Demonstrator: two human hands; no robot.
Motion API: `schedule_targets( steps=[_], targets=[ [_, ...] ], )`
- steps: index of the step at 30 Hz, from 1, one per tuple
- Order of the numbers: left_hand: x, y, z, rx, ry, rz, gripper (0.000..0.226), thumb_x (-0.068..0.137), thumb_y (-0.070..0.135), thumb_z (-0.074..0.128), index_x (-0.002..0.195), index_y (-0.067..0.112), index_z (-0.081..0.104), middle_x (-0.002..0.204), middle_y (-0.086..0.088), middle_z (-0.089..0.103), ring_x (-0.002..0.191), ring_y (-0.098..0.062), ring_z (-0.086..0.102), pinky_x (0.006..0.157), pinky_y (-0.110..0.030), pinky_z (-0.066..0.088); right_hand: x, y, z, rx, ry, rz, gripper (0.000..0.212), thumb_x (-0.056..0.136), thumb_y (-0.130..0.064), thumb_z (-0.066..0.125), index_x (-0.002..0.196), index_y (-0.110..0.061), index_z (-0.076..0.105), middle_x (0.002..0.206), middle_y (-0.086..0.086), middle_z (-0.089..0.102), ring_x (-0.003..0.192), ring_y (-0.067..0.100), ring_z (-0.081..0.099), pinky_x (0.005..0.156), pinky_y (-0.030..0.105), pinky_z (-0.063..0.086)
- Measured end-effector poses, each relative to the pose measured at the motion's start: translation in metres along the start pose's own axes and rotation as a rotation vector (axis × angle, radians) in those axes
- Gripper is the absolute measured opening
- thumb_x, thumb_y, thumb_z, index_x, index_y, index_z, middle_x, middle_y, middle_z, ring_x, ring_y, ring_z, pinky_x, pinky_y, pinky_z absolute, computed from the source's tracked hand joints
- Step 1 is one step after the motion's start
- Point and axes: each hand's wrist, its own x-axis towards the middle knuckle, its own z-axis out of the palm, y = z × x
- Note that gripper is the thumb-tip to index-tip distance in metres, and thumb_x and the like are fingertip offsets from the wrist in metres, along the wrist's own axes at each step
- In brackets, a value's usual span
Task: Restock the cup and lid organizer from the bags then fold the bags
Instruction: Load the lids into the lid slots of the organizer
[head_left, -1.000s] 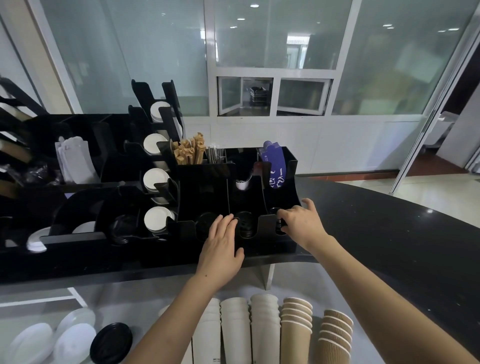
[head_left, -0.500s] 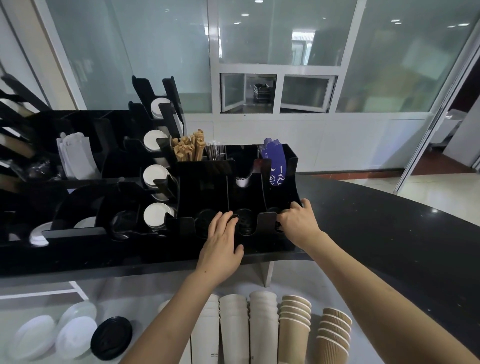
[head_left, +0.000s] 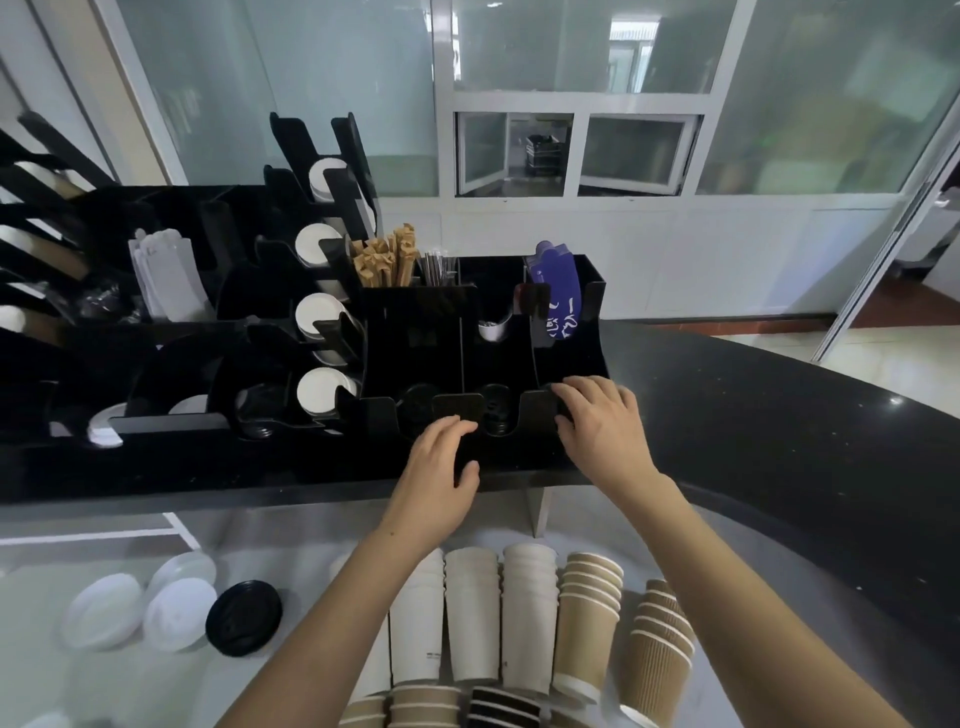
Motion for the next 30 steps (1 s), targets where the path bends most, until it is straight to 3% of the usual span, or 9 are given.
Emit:
schedule_targets(
  steps=[3,6,10,13,16,23,30],
  targets=[
    [-0.027,-0.006,0.004,-0.062,0.019,-0.059,0.044,0.104,0.022,0.053,0.147,0.029,0.046,0.149,0.017,0.038,0.142,-0.002,0.033,0.119,-0.025,0.029,-0.024,-0.019,0.0,0.159,0.1,0.0,0.037,0.091,-0.016,0.071,0.128,-0.014,0.066,0.133,0.004,0.064,0.124,0.028,0.056,0.098,0.045,0.048],
    [-0.057,-0.016,0.006,-0.093,0.055,-0.135,0.039,0.105,0.023,0.053,0.143,0.031,0.05,0.142,0.021,0.041,0.133,0.004,0.037,0.11,-0.018,0.029,-0.047,-0.041,0.01,0.311,0.093,0.025,0.034,0.094,-0.014,0.07,0.127,-0.013,0.067,0.13,0.003,0.064,0.122,0.025,0.057,0.098,0.04,0.05],
    [-0.104,-0.046,0.003,-0.075,0.071,-0.215,0.037,0.104,0.023,0.054,0.139,0.032,0.052,0.136,0.019,0.046,0.127,0.001,0.045,0.108,-0.023,0.04,-0.077,-0.084,0.027,0.483,-0.062,0.004,0.036,0.096,-0.013,0.067,0.132,-0.015,0.064,0.131,0.0,0.063,0.124,0.019,0.055,0.104,0.035,0.049],
    [-0.135,-0.078,-0.006,-0.07,0.095,-0.287,0.034,0.102,0.019,0.055,0.135,0.03,0.055,0.131,0.016,0.05,0.123,-0.002,0.05,0.107,-0.03,0.046,-0.098,-0.125,0.04,0.566,-0.16,-0.02,0.035,0.095,-0.011,0.067,0.131,-0.014,0.065,0.128,0.002,0.064,0.119,0.02,0.056,0.1,0.03,0.047],
    [-0.162,-0.108,-0.019,-0.075,0.122,-0.364,0.033,0.101,0.016,0.058,0.131,0.03,0.058,0.129,0.014,0.053,0.119,-0.002,0.053,0.105,-0.032,0.048,-0.116,-0.166,0.055,0.611,-0.255,-0.03,0.031,0.099,-0.018,0.065,0.13,-0.014,0.065,0.126,0.003,0.065,0.116,0.023,0.058,0.097,0.036,0.051],
    [-0.21,-0.18,-0.063,-0.045,0.136,-0.487,0.03,0.097,0.01,0.06,0.126,0.019,0.064,0.119,0.01,0.055,0.109,-0.008,0.056,0.096,-0.029,0.048,-0.138,-0.263,0.085,0.694,-0.438,-0.079,0.032,0.101,-0.02,0.061,0.133,-0.02,0.065,0.132,-0.003,0.064,0.125,0.017,0.055,0.104,0.033,0.047],
    [-0.256,-0.259,-0.111,-0.1,0.158,-0.625,0.029,0.098,0.012,0.058,0.124,0.024,0.063,0.118,0.003,0.058,0.107,-0.015,0.062,0.095,-0.035,0.051,-0.141,-0.36,0.118,0.682,-0.637,-0.028,0.043,0.098,-0.024,0.065,0.141,-0.02,0.058,0.141,0.0,0.059,0.13,0.02,0.052,0.108,0.033,0.045]
  ],
)
